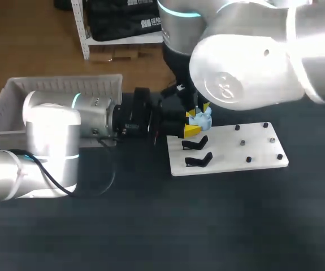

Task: Pick up each earbud case from the left stands, insert the matching earbuds, close the lid, and place the case in the box.

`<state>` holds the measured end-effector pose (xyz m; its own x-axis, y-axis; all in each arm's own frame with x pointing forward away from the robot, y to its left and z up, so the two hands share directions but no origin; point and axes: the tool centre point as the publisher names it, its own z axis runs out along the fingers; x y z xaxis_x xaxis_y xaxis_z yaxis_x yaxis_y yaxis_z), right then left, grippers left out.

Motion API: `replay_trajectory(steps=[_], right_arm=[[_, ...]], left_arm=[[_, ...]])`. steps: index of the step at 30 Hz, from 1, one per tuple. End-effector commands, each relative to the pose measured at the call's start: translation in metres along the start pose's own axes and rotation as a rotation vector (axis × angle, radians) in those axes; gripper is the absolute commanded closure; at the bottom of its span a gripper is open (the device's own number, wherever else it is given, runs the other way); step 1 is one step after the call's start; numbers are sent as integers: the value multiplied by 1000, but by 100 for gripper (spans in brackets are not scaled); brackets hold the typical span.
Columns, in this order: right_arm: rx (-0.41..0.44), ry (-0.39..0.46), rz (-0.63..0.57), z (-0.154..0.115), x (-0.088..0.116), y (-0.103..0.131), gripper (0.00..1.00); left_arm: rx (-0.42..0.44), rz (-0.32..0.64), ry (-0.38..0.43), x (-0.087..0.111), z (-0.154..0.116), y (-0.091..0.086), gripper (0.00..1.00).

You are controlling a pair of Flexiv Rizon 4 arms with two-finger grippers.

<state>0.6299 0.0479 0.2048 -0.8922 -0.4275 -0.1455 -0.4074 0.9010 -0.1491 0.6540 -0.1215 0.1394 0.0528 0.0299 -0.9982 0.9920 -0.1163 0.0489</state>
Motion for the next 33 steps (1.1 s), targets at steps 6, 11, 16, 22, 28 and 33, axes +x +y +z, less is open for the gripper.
replay_trajectory(steps=[6,11,16,22,28,33], right_arm=[[-12,29,15,4,-11,-3,100],[-14,31,18,5,-12,-4,100],[-13,32,12,6,-12,-2,100],[-13,37,14,9,-11,-3,100],[-9,36,10,10,-11,-2,100],[-9,35,8,10,-11,-1,100]], left_arm=[[-4,3,-3,1,0,-1,100],[-4,3,-3,1,0,-1,100],[-4,3,-3,1,0,-1,100],[-4,3,-3,1,0,-1,100],[-4,3,-3,1,0,-1,100],[-4,3,-3,1,0,-1,100]])
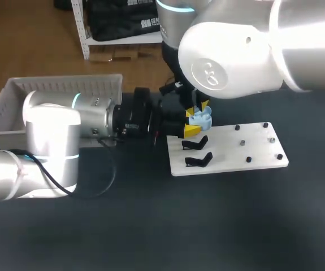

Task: Pick up each earbud case from the left stands, insert the matching earbuds, close the lid, and place the case in the box.

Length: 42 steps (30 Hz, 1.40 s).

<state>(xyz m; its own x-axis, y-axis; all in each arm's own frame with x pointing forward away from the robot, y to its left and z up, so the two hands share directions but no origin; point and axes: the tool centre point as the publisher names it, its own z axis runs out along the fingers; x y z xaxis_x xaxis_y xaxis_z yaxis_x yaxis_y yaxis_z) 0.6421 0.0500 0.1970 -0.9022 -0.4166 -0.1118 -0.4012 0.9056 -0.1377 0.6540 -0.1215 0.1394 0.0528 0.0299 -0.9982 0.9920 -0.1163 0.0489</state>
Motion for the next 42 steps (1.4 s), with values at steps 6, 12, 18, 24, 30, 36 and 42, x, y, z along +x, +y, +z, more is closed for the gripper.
replay_trajectory(steps=[6,12,18,24,30,36,42], right_arm=[[0,-1,-5,0,0,2,100],[0,-1,-5,0,0,2,100],[0,-2,-7,-1,0,2,100],[-1,-5,-8,-2,2,3,100],[0,-11,-10,-5,3,3,100],[3,-12,-11,-6,5,3,100],[4,-12,-17,-7,7,5,100]], left_arm=[[-4,3,-3,1,0,-1,100],[-4,3,-3,1,0,-1,100],[-4,3,-3,1,0,-1,100],[-4,3,-3,1,0,-1,100],[-4,3,-3,1,0,-1,100],[-4,3,-3,1,0,-1,100],[-4,3,-3,1,0,-1,100]])
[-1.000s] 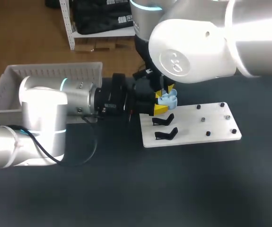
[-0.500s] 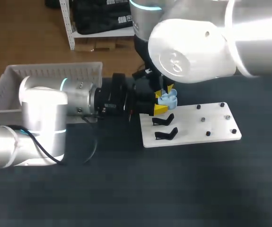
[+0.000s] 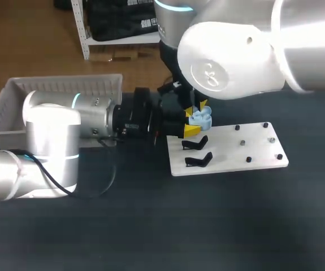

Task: Pick up each earbud case from the left stands, insert the matching earbuds, close the lid, and place the case in the box.

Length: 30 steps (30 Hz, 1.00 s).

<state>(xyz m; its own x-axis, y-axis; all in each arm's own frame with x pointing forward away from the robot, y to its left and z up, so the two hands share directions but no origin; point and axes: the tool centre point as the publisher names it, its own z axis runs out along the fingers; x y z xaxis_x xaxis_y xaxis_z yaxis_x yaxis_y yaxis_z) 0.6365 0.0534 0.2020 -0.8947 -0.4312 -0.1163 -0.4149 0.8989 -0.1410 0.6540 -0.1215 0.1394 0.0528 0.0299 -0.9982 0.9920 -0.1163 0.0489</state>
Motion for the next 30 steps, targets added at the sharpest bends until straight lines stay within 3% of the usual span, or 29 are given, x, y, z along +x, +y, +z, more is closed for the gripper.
replay_trajectory(steps=[1,30], right_arm=[[3,-4,-2,-1,3,1,100],[-5,8,11,11,1,-2,100]], left_arm=[[-4,3,-3,1,0,-1,100],[-4,3,-3,1,0,-1,100]])
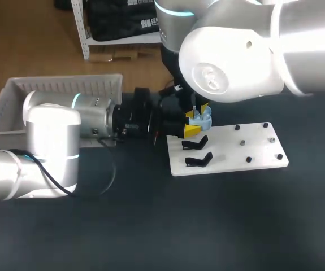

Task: Pick up each earbud case from the left stands, insert the matching earbuds, close the lid, and place the case in the box.

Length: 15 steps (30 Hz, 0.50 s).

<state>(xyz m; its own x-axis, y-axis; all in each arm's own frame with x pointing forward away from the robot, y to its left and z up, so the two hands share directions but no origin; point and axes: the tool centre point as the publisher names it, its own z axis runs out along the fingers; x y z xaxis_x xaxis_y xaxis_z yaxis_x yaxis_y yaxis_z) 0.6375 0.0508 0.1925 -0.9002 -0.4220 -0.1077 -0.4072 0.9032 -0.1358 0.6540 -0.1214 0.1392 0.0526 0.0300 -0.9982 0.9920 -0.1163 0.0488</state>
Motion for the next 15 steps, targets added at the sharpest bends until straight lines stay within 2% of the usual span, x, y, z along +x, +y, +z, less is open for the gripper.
replay_trajectory(steps=[1,15], right_arm=[[0,-2,2,1,0,-1,100],[-3,-3,2,4,-4,-3,100]], left_arm=[[-4,4,-3,1,0,-1,100],[-4,4,-3,1,0,-1,100]])
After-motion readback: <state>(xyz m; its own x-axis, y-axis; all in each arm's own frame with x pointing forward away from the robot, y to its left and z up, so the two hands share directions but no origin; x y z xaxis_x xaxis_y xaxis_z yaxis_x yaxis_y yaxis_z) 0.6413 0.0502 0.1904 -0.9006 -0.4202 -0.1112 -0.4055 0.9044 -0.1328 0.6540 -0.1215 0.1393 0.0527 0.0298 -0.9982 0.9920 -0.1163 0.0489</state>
